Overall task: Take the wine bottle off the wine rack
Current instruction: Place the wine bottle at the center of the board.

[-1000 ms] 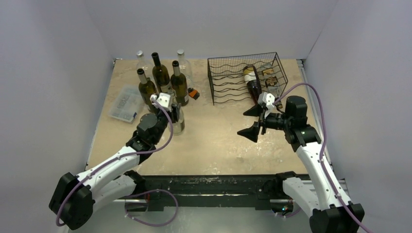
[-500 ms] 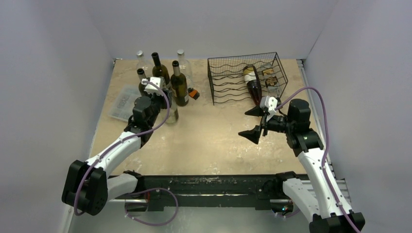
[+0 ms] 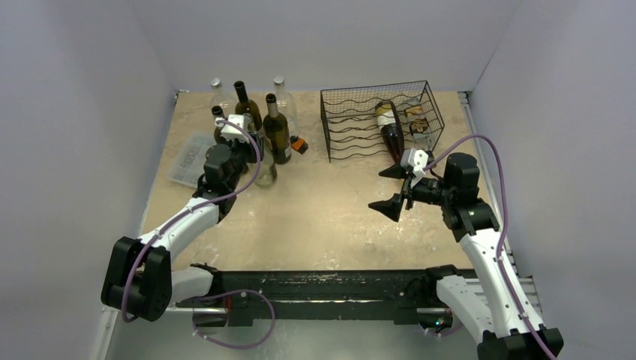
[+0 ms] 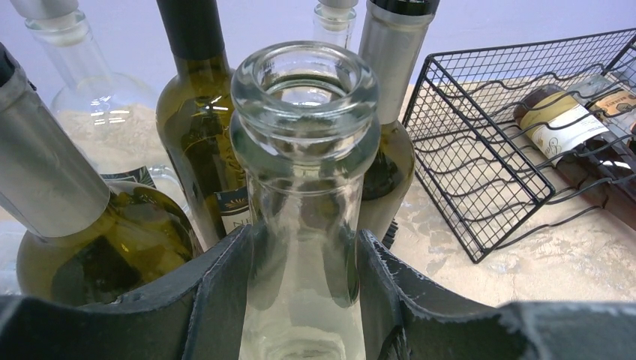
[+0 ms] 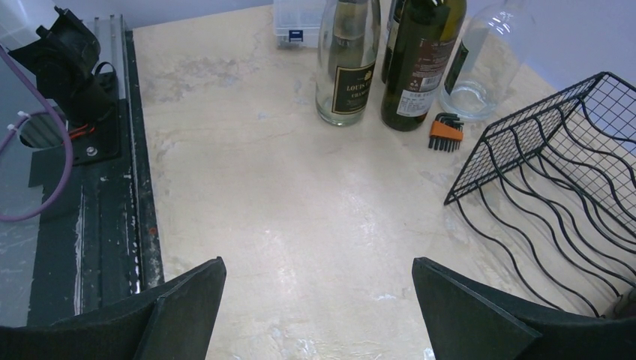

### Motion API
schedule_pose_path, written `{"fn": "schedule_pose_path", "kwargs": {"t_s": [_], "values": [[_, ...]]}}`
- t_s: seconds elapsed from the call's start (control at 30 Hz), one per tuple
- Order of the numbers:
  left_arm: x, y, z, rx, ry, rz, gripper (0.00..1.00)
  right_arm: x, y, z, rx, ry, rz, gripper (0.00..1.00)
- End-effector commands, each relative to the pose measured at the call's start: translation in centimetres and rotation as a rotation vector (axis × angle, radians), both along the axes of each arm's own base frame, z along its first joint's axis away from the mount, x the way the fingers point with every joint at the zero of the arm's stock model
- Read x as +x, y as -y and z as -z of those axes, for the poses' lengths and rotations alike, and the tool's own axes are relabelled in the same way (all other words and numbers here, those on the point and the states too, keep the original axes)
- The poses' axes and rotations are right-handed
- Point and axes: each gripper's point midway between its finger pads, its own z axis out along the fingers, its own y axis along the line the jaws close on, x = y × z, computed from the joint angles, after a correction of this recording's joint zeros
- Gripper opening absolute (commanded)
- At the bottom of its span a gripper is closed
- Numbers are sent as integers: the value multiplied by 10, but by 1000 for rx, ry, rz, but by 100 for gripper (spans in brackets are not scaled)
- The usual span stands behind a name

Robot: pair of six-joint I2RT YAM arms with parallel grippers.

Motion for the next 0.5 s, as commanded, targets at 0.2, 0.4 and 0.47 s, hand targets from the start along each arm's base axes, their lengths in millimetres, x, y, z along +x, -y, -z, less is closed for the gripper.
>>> {"fn": "schedule_pose_path", "kwargs": {"t_s": [0.2, 0.4, 0.47], "values": [[3, 3, -75, -121, 202, 12, 57, 2, 3, -2, -16, 42, 9, 99], [-4, 3, -89, -145, 204, 21, 76, 4, 4, -1, -24, 45, 15, 99], [-8, 3, -96, -154, 210, 24, 81, 4, 4, -1, -27, 46, 18, 99]]}}
